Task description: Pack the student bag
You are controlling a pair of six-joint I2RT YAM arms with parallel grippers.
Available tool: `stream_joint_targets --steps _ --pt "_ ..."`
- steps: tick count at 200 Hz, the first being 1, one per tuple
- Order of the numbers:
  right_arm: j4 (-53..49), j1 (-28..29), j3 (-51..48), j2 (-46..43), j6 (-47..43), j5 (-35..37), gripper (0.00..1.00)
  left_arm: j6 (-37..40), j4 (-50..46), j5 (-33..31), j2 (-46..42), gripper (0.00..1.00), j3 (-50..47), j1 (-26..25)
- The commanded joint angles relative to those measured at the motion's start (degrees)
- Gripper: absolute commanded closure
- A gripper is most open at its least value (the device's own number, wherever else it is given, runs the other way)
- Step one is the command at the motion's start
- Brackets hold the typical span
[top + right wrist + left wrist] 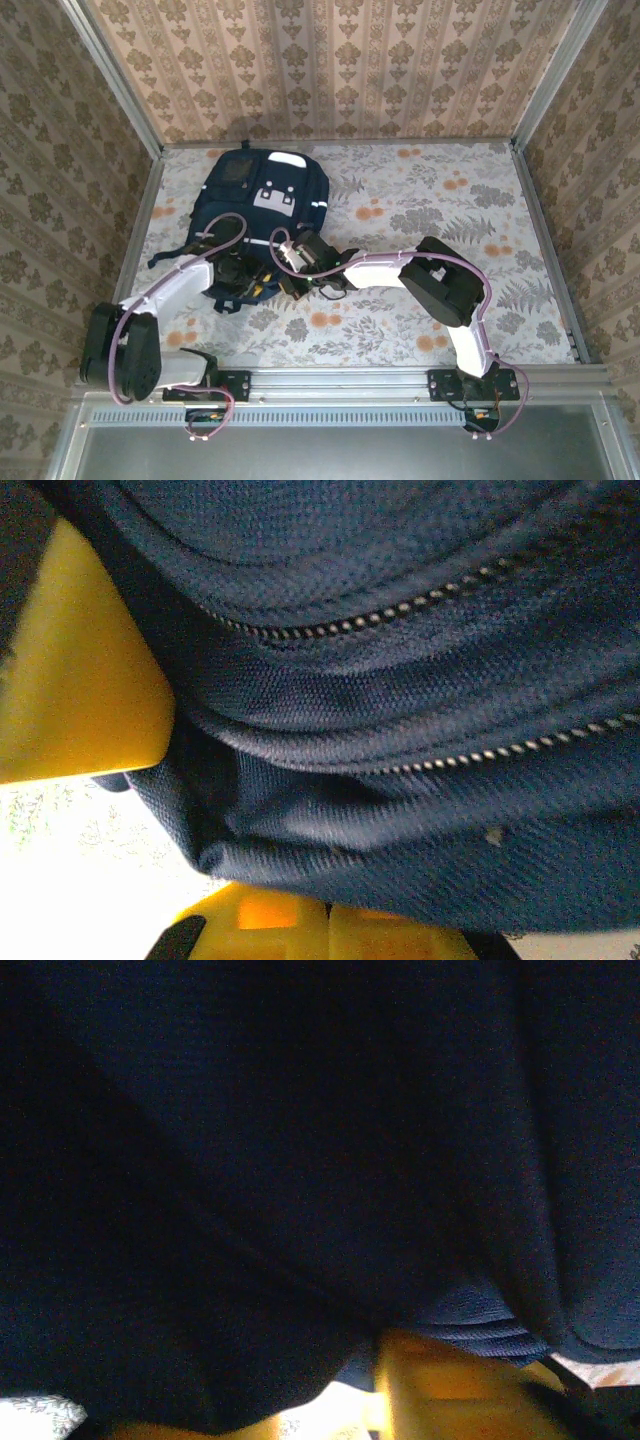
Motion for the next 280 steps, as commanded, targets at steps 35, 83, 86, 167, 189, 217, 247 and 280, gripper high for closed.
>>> stream_joint_targets --steps 35,83,86,167,189,217,247,280 --pt "2.8 0.5 -2.5 -2.2 -1.4 -0.2 1.00 2.5 1.0 -5.8 -1.8 1.00 3.0 2.3" --pt "1.2 -1.6 -4.3 -3.6 -3.4 0.8 1.00 4.9 -2.6 -6.6 -7.9 1.00 2.0 5.8" --pt "1.2 -1.7 -4.4 -3.6 -3.4 0.8 1.00 5.0 -2.7 -6.6 -8.2 1.00 1.9 6.0" --pt "-2.1 -6.4 -1.6 -3.1 -6.9 0.7 1.00 7.4 -4.9 -4.3 -12.1 1.00 -1.3 9.0" --pt "-3.9 -8.2 -0.5 -3.2 -8.3 0.9 1.00 8.2 -5.6 -4.1 -13.3 1.00 -1.6 10.1" --pt "-6.2 -10.1 1.4 -2.3 -9.3 0.5 1.00 8.9 -5.7 -2.9 -13.4 1.00 -2.1 11.3" --pt "-8.2 -11.1 3.5 -1.0 -9.6 1.2 1.00 9.5 -6.0 -2.2 -13.5 1.00 -2.3 11.9" --pt "-9.3 -11.7 5.1 0.3 -9.2 2.4 1.00 9.9 -5.9 -1.6 -13.5 1.00 -2.4 12.5"
